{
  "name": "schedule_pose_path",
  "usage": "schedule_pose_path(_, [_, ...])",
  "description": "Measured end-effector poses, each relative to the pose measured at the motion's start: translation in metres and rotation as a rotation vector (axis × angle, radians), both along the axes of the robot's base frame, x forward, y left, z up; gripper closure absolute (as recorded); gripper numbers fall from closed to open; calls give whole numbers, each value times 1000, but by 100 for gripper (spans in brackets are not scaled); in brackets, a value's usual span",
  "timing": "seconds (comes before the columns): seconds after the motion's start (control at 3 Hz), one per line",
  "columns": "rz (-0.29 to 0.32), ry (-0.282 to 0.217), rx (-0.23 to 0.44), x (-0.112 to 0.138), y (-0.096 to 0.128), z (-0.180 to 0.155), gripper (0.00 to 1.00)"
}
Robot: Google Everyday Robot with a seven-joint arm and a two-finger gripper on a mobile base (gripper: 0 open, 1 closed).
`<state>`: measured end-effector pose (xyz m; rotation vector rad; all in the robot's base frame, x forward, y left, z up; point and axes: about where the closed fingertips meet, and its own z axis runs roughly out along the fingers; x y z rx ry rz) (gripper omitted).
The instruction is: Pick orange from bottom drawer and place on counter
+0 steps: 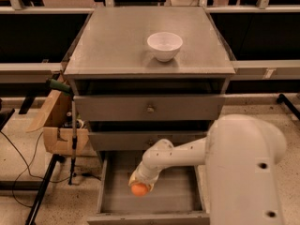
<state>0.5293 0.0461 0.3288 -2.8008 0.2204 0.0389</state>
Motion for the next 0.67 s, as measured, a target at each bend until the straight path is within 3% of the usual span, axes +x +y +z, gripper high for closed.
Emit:
schedule_pose_path(0.33, [51,-28,-77,2,-17,90,100])
schedule_pose_path(0.67, [94,-60,-153,13,-19,177,100])
